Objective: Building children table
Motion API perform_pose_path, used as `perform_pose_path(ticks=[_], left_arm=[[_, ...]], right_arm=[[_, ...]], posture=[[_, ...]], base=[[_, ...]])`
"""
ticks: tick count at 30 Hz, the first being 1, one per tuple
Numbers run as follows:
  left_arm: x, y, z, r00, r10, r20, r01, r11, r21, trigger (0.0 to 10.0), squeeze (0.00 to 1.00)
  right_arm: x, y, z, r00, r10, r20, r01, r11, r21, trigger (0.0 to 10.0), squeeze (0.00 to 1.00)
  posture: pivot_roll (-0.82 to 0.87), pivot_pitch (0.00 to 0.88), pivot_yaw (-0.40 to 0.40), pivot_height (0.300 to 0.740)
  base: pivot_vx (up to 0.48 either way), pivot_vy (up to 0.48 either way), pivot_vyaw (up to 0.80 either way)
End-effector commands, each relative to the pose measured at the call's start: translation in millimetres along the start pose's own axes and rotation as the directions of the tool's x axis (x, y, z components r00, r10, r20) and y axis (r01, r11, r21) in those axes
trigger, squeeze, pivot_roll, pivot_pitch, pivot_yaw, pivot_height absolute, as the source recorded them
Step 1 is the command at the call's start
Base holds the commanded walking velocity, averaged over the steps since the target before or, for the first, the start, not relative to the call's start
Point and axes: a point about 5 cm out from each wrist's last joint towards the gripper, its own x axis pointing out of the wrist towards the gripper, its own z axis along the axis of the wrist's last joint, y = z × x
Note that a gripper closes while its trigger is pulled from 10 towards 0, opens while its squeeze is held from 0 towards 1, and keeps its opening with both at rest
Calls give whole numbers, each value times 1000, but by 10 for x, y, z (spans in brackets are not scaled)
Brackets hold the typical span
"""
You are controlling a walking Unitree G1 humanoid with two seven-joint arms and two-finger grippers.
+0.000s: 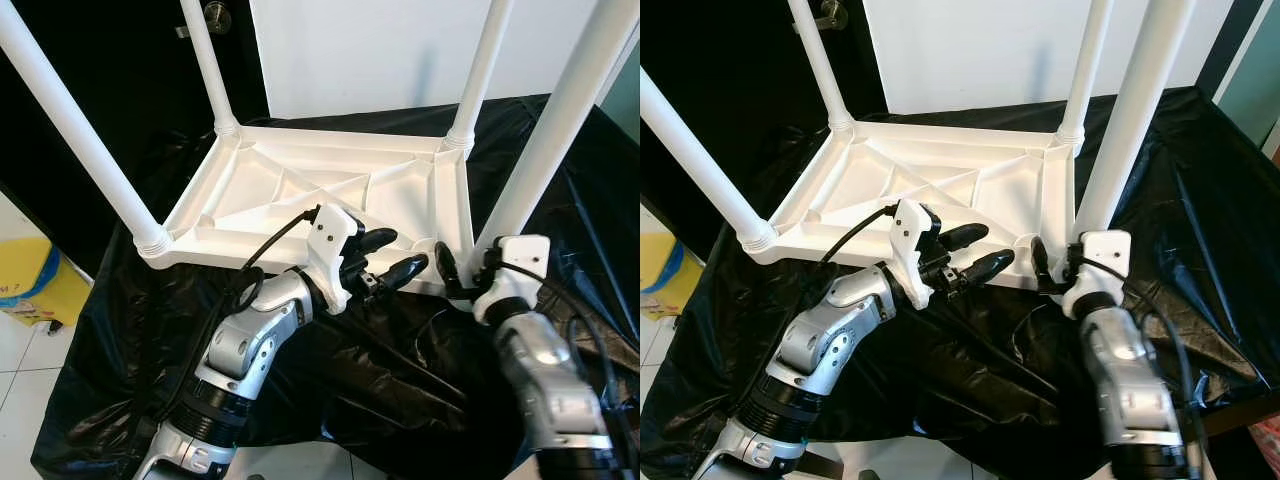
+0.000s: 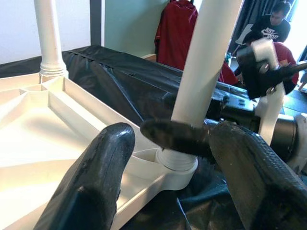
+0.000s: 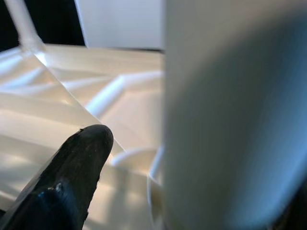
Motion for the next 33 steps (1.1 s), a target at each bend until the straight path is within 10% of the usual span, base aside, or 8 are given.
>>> perform_pose_path(ticks=[1, 33], left_arm=[[-24, 60, -31, 998, 61, -21, -61, 998, -12, 10000, 0], [-183, -47, -131, 993, 3, -121, 10, 995, 102, 10000, 0]], right_arm=[[22, 35, 55, 993, 117, 26, -117, 993, -14, 10000, 0], [188, -188, -184, 857, 495, -143, -513, 849, -128, 10000, 0]], posture=[[-203, 55, 36, 740], [-132, 23, 36, 740]], base=[[0, 0, 0], [0, 0, 0]])
